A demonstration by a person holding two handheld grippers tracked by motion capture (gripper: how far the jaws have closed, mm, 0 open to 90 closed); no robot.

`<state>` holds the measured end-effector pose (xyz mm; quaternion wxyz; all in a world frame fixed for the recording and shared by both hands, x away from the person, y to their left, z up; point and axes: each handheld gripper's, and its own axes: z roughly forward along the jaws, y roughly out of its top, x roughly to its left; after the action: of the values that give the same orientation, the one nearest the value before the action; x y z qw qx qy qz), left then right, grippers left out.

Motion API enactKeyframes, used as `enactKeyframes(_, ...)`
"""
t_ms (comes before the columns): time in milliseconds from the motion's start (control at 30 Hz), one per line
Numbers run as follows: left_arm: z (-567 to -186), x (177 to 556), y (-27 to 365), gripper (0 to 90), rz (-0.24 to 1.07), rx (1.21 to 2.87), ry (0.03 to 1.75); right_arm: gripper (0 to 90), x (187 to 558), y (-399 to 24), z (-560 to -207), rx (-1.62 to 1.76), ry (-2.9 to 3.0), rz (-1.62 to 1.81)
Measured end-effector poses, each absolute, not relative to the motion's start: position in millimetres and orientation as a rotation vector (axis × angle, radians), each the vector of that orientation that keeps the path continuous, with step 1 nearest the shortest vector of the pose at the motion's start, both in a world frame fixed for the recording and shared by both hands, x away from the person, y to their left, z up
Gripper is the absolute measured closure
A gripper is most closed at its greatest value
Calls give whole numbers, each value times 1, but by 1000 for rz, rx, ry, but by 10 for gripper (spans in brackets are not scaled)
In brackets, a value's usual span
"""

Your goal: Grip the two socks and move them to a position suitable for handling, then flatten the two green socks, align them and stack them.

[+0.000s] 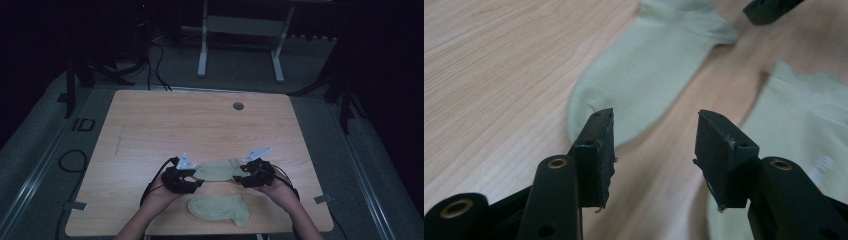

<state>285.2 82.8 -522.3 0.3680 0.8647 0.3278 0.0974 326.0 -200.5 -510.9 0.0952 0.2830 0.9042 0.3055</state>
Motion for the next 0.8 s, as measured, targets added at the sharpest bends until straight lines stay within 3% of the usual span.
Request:
enactKeyframes(333, -526, 254, 91, 466, 187, 2253, 851, 488, 286, -219, -509, 877, 2684, 926)
enactKeyframes(800, -549, 239, 81, 469, 126, 2313, 858, 537, 242, -225, -539, 924, 2729, 898)
